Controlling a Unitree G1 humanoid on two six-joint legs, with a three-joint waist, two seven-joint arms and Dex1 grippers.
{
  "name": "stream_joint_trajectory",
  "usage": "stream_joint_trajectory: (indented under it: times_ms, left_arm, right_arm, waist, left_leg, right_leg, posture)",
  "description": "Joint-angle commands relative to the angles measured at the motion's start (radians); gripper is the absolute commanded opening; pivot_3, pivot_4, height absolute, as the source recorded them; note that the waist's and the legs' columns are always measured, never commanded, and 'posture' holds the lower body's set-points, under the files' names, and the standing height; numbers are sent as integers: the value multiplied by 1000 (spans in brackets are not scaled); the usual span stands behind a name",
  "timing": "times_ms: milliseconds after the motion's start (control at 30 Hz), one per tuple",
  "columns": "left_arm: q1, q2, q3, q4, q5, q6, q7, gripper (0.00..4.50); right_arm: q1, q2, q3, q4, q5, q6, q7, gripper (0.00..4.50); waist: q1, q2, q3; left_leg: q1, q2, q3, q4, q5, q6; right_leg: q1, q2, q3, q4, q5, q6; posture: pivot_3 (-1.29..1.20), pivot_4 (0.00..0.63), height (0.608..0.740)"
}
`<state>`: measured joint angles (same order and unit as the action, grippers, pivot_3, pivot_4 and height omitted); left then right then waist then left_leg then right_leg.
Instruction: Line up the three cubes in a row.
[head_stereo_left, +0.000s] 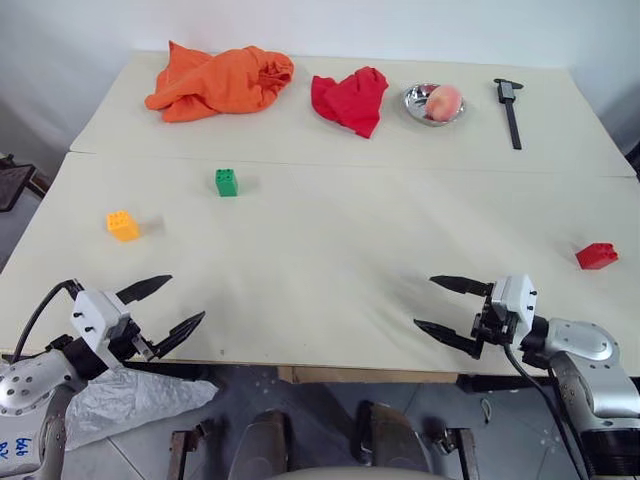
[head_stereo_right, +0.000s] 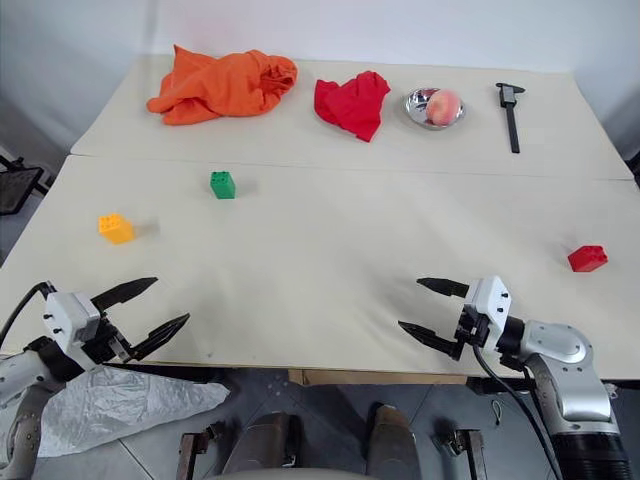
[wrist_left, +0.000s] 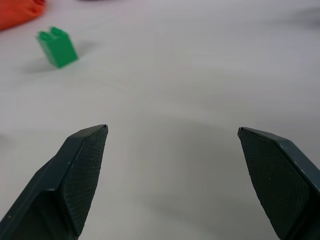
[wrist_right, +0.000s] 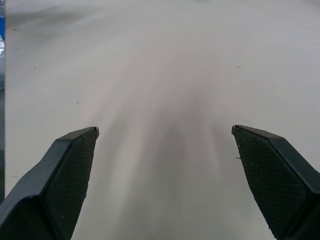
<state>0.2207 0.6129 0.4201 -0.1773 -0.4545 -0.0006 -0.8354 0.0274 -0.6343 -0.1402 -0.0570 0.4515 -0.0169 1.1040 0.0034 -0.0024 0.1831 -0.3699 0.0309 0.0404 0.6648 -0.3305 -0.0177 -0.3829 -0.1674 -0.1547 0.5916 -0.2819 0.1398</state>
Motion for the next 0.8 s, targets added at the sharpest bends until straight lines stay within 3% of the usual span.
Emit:
stream_joint_trajectory:
  times_ms: [33,100,233,300,500,633,800]
  left_arm:
    - [-36,0,-14,14,6,-6,8,4407]
    - [-60,7,-39,16,-5,29,-4,4407]
    - [-100,37,-156,-52,-79,94,-155,4407]
    - [-139,23,-209,-60,-51,73,-164,4407]
    - [-372,-101,-415,-41,-27,112,-164,4407]
    - [-475,-136,-492,19,-3,120,-204,4407]
    - [-536,-144,-526,51,-23,167,-236,4407]
  right_arm:
    - [3,31,-49,-41,2,-16,-85,4500]
    - [2,44,-66,-49,-2,-10,-135,4500]
    - [37,41,-200,-75,48,48,-257,4500]
    - [57,30,-291,-80,87,78,-297,4500]
    - [195,17,-614,73,86,52,-416,4500]
    - [249,43,-659,156,64,28,-457,4500]
    - [218,38,-629,144,72,85,-503,4500]
  waist:
    - [0,0,0]
    - [0,0,0]
    - [10,0,0]
    - [18,1,0]
    - [45,3,-1]
    - [34,4,-2]
    - [-6,8,-3]
  left_leg:
    - [0,0,0,1,0,0]
    - [0,0,0,1,0,0]
    - [0,0,1,1,0,0]
    - [0,0,1,1,-1,0]
    - [0,-1,2,2,-1,1]
    - [2,-1,5,1,-1,1]
    - [7,0,13,1,-1,2]
  right_leg:
    - [0,0,0,0,0,0]
    - [0,0,0,1,0,0]
    - [0,0,1,1,0,0]
    - [0,0,1,1,0,0]
    - [0,0,2,1,0,0]
    - [0,1,4,0,0,0]
    - [0,1,11,1,1,1]
  posture:
    - [0,150,740]
    - [0,150,740]
    - [0,150,740]
    - [0,150,740]
    - [0,150,740]
    - [0,150,740]
    - [0,150,740]
